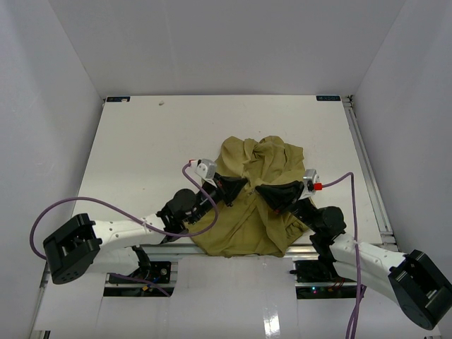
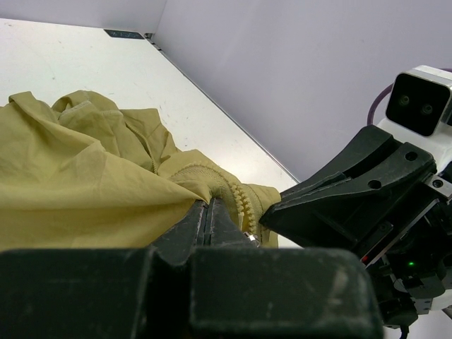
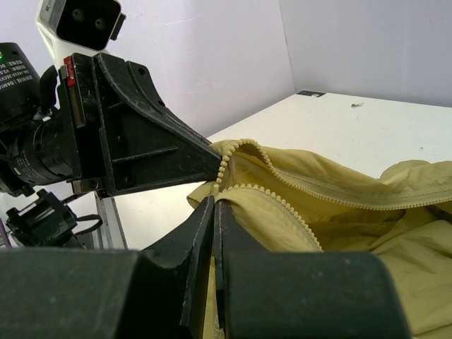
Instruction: Zip up the jacket
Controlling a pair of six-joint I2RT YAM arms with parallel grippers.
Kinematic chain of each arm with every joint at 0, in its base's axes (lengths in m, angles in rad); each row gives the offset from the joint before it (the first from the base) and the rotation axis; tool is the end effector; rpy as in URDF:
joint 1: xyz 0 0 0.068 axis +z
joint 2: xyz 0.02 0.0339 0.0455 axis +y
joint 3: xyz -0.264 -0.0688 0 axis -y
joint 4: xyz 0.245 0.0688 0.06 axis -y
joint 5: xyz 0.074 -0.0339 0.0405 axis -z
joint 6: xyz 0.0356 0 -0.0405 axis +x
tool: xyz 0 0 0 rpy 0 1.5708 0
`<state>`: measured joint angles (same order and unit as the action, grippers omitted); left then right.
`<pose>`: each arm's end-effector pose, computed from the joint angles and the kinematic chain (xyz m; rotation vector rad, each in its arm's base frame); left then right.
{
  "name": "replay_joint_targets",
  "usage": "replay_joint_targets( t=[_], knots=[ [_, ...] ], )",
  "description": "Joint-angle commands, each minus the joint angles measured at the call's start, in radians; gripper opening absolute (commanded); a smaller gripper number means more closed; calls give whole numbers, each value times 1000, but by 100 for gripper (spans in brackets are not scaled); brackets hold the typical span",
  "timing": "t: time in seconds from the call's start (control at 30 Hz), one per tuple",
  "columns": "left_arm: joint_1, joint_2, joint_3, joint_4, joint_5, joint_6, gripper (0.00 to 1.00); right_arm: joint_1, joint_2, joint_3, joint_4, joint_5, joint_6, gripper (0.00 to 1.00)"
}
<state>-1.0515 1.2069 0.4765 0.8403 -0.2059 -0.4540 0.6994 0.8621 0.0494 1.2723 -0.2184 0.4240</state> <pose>0.1337 -0.2193 0.2534 0.2847 1.5304 -1.0637 0.1157 0.1074 0.2255 -0.3669 1.1356 1.1172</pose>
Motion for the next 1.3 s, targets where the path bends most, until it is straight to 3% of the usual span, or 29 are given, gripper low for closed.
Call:
replay_joint_targets(
  t=[0.0, 1.27],
  knots=[
    [2, -1, 42, 9, -15, -17, 0, -3, -12, -129, 147, 24, 1, 8],
    [2, -21, 85, -55, -14, -80, 0, -3, -37, -146, 127, 72, -24, 8]
  ],
)
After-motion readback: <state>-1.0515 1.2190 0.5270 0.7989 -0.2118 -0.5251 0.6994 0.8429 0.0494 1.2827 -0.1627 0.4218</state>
